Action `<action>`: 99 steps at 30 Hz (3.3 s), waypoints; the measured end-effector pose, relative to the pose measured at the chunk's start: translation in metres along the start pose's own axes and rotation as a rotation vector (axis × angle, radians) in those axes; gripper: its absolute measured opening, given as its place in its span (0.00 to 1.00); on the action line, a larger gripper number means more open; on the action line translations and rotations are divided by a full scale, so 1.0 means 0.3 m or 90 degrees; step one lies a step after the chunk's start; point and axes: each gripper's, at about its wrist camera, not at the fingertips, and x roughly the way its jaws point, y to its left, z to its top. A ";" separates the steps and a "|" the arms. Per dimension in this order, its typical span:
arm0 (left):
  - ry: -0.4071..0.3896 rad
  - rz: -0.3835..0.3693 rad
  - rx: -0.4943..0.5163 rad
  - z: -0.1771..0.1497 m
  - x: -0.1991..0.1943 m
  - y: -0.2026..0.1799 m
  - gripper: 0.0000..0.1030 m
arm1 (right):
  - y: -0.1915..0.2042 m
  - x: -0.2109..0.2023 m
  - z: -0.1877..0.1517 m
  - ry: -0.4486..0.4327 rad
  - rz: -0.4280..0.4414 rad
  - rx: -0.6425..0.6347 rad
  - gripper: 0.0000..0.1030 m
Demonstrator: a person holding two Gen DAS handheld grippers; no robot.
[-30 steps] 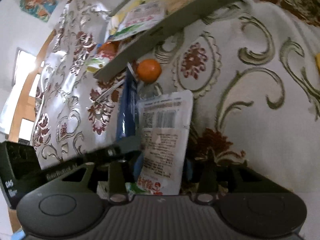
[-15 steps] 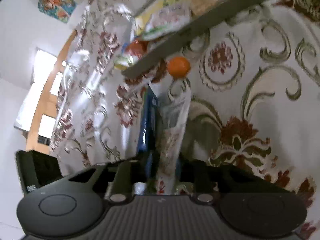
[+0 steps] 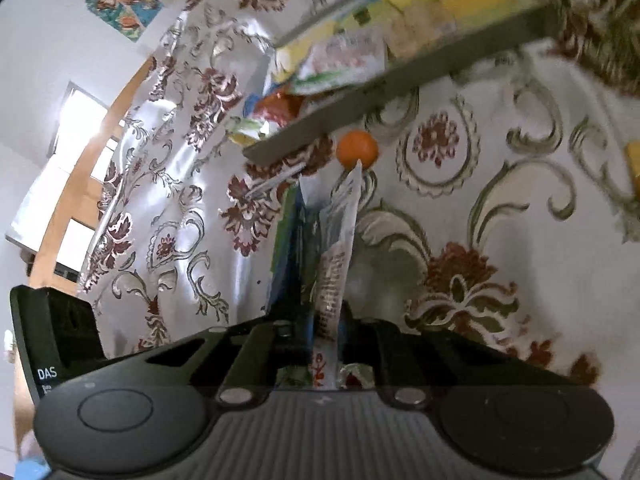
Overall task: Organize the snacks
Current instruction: 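Lift and carry the blue stick and white packet over the tray with both grippers, then open both grippers to drop the blue stick and white packet into the tray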
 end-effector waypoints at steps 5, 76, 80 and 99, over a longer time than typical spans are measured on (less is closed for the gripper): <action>-0.029 0.005 0.024 -0.011 -0.044 -0.041 0.22 | -0.004 -0.058 -0.007 -0.041 -0.017 0.003 0.10; -0.140 0.059 0.096 0.706 0.298 -0.229 0.23 | -0.256 0.145 0.514 -0.385 0.023 0.216 0.11; -0.134 0.070 0.111 0.714 0.331 -0.236 0.23 | -0.260 0.171 0.523 -0.385 0.022 0.221 0.11; -0.099 0.093 0.090 0.725 0.396 -0.218 0.24 | -0.222 0.214 0.544 -0.345 -0.103 0.169 0.25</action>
